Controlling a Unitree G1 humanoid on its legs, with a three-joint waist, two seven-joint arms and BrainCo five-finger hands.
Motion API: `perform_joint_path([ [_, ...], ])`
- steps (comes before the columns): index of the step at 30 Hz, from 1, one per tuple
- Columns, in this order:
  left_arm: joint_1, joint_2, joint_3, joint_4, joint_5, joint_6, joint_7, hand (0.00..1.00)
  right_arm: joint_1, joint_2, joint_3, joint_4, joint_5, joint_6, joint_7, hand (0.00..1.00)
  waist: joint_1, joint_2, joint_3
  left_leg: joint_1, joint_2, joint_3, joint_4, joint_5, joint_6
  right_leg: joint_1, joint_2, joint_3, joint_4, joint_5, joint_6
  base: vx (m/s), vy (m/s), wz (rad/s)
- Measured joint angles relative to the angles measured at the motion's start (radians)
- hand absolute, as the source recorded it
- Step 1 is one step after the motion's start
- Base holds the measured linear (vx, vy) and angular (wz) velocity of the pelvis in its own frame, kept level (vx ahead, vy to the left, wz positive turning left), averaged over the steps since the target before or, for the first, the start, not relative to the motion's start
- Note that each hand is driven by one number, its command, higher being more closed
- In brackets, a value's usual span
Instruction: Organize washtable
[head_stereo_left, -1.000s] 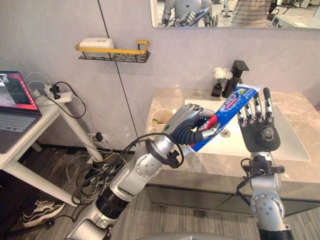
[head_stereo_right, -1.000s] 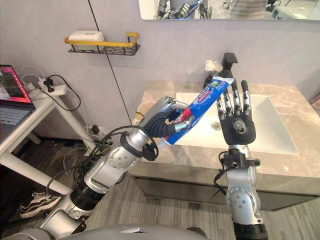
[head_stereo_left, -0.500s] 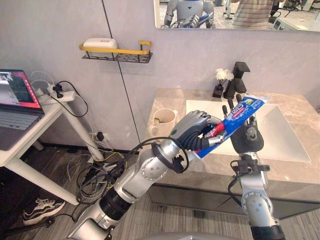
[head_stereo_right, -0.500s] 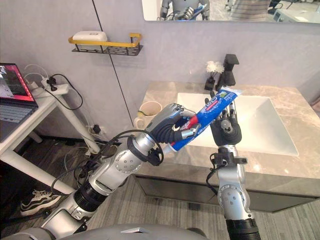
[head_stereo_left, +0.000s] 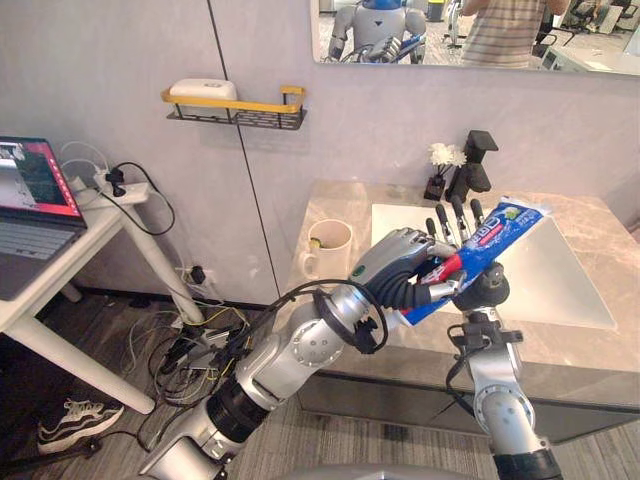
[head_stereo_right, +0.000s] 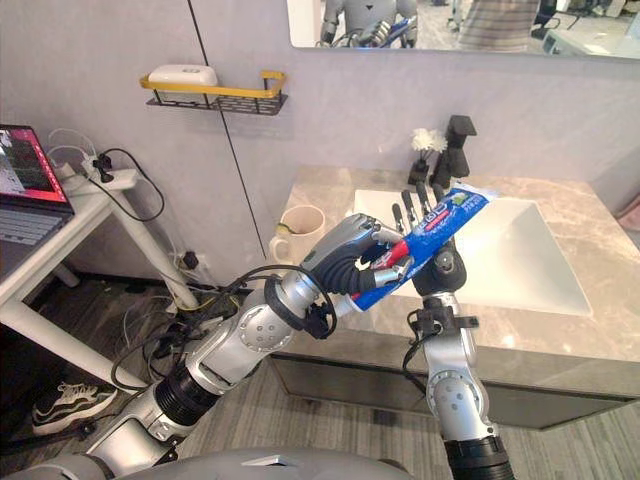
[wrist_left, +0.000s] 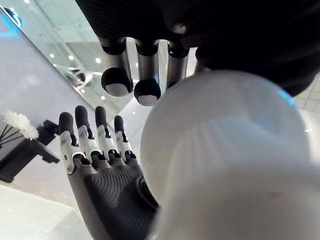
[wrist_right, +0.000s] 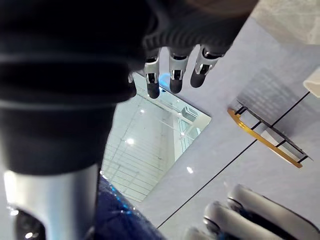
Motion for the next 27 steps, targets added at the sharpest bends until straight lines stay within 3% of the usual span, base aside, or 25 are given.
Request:
perform_joint_path([
  [16,-0.046,-0.026,-0.058,0.052,-0.002,-0.004,0.021,1.00,0.000,-0.014,0.080,-0.004,0.010,0.005,0.004,0.00,0.002,-0.005,-0.004,0.001,0.000,0.017,0.000,0.000,0.000,-0.007,0.001,0.016,-0.001,0.006,0.000,0.00,0.001,-0.02],
  [27,-0.079,-0.051,-0.079,0.141,-0.002,-0.033,0.037,1.00,0.000,-0.042,0.123,-0.053,0.038,0.023,0.021,0.00,0.002,-0.011,-0.008,0.001,0.000,0.026,0.001,-0.001,0.001,-0.010,0.002,0.026,-0.001,0.009,0.001,0.00,0.001,0.00],
])
